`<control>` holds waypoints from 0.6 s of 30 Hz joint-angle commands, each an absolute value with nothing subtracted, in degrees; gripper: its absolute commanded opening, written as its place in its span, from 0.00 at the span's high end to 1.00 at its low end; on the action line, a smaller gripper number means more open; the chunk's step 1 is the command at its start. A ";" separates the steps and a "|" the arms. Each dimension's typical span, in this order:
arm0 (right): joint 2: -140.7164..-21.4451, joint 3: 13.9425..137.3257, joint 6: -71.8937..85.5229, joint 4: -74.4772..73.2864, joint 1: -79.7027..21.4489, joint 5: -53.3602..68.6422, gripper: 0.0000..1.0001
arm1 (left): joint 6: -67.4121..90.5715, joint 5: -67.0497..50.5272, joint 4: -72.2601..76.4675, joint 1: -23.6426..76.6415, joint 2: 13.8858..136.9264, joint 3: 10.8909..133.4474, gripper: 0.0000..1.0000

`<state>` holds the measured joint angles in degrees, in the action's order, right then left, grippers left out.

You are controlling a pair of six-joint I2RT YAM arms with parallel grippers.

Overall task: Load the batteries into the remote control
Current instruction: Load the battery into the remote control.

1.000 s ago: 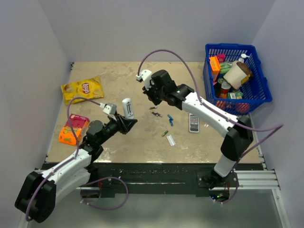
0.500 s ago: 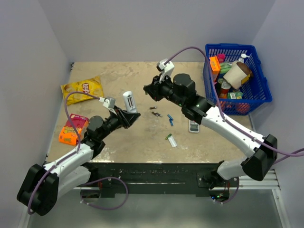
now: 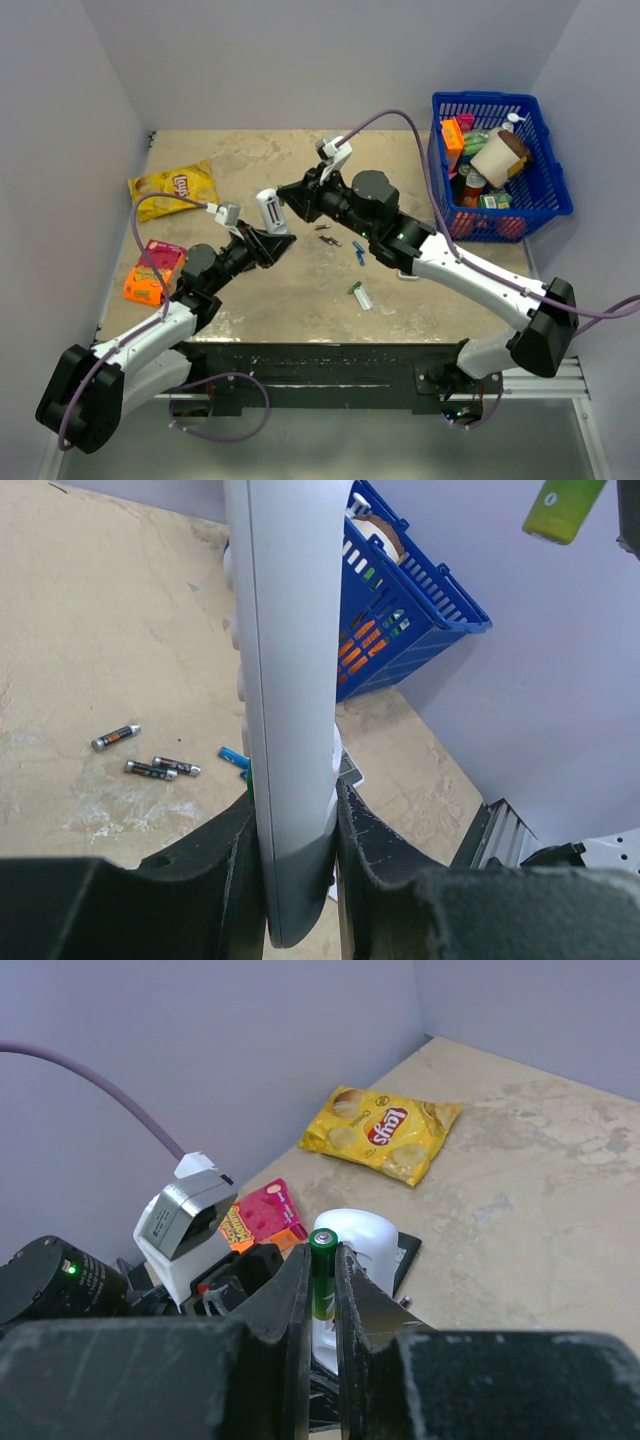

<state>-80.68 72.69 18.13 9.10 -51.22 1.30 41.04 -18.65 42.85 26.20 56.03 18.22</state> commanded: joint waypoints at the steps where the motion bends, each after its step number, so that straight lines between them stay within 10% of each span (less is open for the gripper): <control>1: -81.82 72.51 18.63 13.10 -52.03 -1.93 1.00 | 41.13 -18.37 48.25 25.75 55.20 20.21 1.00; 18: -86.48 75.67 14.07 9.41 -55.72 -7.29 1.00 | 38.23 -17.93 46.14 25.75 53.44 20.13 1.00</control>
